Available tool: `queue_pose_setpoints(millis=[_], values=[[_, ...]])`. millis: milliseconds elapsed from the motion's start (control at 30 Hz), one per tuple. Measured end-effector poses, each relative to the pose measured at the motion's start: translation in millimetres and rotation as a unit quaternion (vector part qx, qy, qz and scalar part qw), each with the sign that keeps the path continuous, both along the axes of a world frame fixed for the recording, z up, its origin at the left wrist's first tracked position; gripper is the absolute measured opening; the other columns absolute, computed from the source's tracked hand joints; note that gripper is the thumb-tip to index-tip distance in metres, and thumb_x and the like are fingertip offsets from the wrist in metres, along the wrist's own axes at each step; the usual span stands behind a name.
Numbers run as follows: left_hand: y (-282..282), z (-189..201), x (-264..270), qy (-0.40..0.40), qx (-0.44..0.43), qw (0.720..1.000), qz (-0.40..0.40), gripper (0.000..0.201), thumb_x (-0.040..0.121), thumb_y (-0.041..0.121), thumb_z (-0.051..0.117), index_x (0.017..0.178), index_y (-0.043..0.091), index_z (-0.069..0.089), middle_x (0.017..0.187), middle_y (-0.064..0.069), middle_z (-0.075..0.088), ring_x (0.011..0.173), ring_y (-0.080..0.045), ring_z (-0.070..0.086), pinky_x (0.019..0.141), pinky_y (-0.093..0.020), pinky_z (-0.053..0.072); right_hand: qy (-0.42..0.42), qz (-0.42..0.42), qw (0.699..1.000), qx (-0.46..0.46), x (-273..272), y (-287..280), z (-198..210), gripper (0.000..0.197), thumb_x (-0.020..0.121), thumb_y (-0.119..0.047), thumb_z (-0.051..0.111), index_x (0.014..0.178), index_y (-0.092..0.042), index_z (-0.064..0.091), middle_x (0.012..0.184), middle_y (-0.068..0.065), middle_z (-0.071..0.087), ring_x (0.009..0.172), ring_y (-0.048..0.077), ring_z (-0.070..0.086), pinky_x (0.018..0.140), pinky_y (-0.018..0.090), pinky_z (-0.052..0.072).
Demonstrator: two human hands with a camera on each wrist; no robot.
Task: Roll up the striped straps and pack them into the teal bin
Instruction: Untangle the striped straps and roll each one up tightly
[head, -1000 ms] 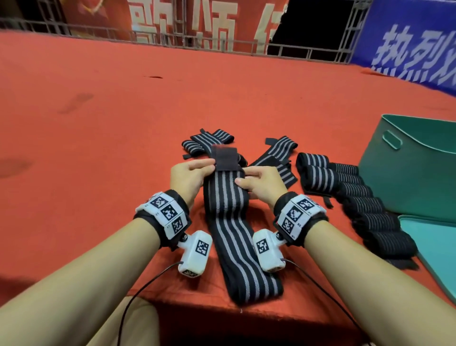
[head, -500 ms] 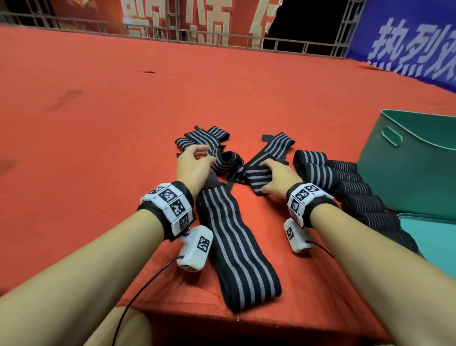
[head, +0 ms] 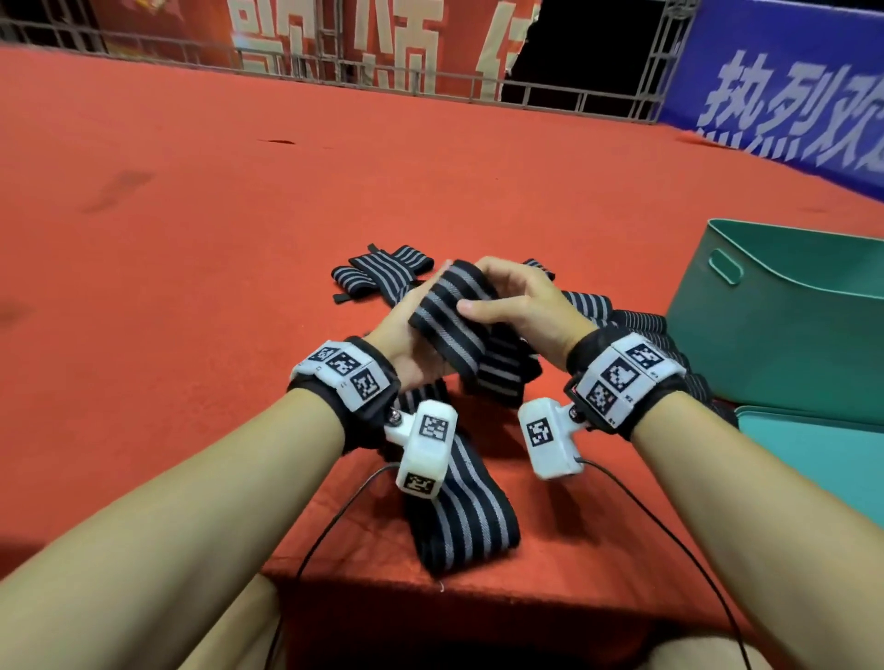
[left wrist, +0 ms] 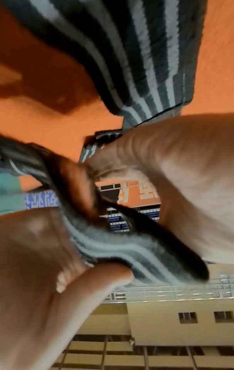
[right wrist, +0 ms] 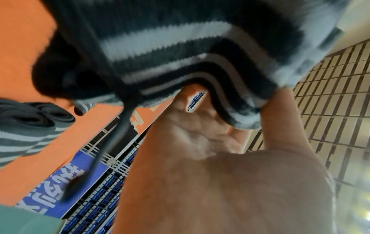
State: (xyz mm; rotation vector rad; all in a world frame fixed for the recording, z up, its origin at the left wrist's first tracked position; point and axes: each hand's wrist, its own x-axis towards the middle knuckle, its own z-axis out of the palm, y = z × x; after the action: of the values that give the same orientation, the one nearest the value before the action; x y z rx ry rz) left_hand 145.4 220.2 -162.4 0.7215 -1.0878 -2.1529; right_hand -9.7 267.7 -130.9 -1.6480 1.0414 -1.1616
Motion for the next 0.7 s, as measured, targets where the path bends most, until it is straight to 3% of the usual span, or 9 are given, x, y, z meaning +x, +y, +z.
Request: queue_pose_setpoints(millis=[67, 167, 233, 300, 400, 533, 600, 633, 700], values=[[0.9, 8.0, 6.5, -0.016, 0.010, 1.000, 0.013, 0.035, 0.101, 0.038, 0.053, 0.094, 0.009, 0.070, 0.083, -0.007, 0.072, 0.074, -0.020, 0.071, 0.067, -0.031, 0.057, 0.027, 0.016, 0.999, 0.011, -3.3, 5.8, 3.5, 0.015, 0.092, 0.008, 0.066, 0.097, -0.007, 0.064, 0.091, 0.003, 0.069, 0.084, 0.010, 0.067, 0.079, 0.023, 0.054], [2.1, 13.6, 17.4, -0.143, 0.024, 0.989, -0.033, 0.055, 0.096, 0.060, 0.051, 0.100, 0.010, 0.073, 0.095, -0.011, 0.075, 0.081, -0.026, 0.072, 0.088, -0.040, 0.055, 0.081, 0.028, 0.995, 0.043, -4.4, 12.4, 1.0, 0.016, 0.096, 0.006, 0.061, 0.096, -0.010, 0.060, 0.083, -0.002, 0.068, 0.070, 0.003, 0.064, 0.063, 0.017, 0.049], [4.4, 13.3, 18.9, -0.245, -0.040, 0.967, -0.053, 0.065, 0.096, 0.071, 0.043, 0.089, 0.015, 0.074, 0.083, -0.006, 0.072, 0.067, -0.021, 0.068, 0.070, -0.035, 0.055, 0.083, 0.026, 0.995, 0.049, -1.4, 14.3, -3.4, 0.019, 0.100, 0.005, 0.057, 0.095, -0.013, 0.057, 0.072, -0.012, 0.067, 0.064, -0.001, 0.062, 0.058, 0.013, 0.046], [8.1, 12.1, 19.8, -0.220, -0.080, 0.971, -0.046, 0.064, 0.101, 0.065, 0.039, 0.090, 0.014, 0.076, 0.084, -0.006, 0.070, 0.070, -0.021, 0.065, 0.058, -0.028, 0.052, 0.056, 0.016, 0.997, 0.044, 2.9, 14.2, -4.5, 0.019, 0.102, 0.004, 0.054, 0.095, -0.014, 0.054, 0.068, -0.012, 0.066, 0.062, 0.000, 0.062, 0.057, 0.014, 0.046], [7.9, 1.3, 25.5, -0.096, -0.115, 0.988, 0.045, 0.036, 0.101, 0.033, 0.046, 0.116, 0.014, 0.072, 0.110, -0.005, 0.076, 0.109, -0.026, 0.064, 0.088, -0.036, 0.051, -0.031, 0.003, 0.999, 0.044, 4.8, 11.3, 3.5, 0.010, 0.095, -0.006, 0.063, 0.096, -0.013, 0.055, 0.077, -0.003, 0.063, 0.067, 0.012, 0.061, 0.061, 0.023, 0.049], [6.9, -2.5, 30.5, -0.074, -0.192, 0.979, -0.009, 0.038, 0.086, 0.024, 0.058, 0.118, 0.009, 0.067, 0.116, 0.000, 0.073, 0.113, -0.021, 0.063, 0.113, -0.048, 0.035, -0.139, -0.005, 0.987, 0.077, 2.7, 4.0, 10.8, 0.011, 0.087, -0.006, 0.063, 0.095, -0.012, 0.060, 0.087, 0.005, 0.067, 0.076, 0.017, 0.067, 0.071, 0.029, 0.055], [3.3, 0.3, 31.4, -0.092, -0.216, 0.972, 0.020, 0.022, 0.092, 0.022, 0.063, 0.110, 0.008, 0.063, 0.113, -0.006, 0.068, 0.106, -0.023, 0.063, 0.106, -0.047, 0.041, -0.138, -0.024, 0.987, 0.080, -2.7, 3.5, 9.5, 0.016, 0.081, -0.010, 0.065, 0.096, -0.011, 0.063, 0.086, 0.006, 0.069, 0.074, 0.018, 0.068, 0.068, 0.029, 0.055], [1.4, 1.9, 31.7, -0.102, -0.223, 0.968, 0.046, 0.009, 0.097, 0.020, 0.063, 0.098, 0.011, 0.061, 0.102, -0.007, 0.066, 0.094, -0.022, 0.063, 0.094, -0.042, 0.046, -0.118, -0.039, 0.989, 0.075, -5.8, 4.1, 8.2, 0.018, 0.080, -0.011, 0.067, 0.098, -0.010, 0.065, 0.086, 0.006, 0.070, 0.073, 0.018, 0.068, 0.067, 0.029, 0.055], [-1.8, 4.3, 32.4, -0.138, -0.268, 0.948, 0.102, 0.019, 0.101, 0.016, 0.062, 0.083, 0.016, 0.056, 0.082, -0.003, 0.061, 0.072, -0.015, 0.059, 0.073, -0.031, 0.046, -0.047, -0.075, 0.995, 0.052, -11.2, 5.6, 3.3, 0.019, 0.086, -0.010, 0.072, 0.104, -0.007, 0.068, 0.090, 0.006, 0.072, 0.078, 0.017, 0.069, 0.068, 0.027, 0.057]])
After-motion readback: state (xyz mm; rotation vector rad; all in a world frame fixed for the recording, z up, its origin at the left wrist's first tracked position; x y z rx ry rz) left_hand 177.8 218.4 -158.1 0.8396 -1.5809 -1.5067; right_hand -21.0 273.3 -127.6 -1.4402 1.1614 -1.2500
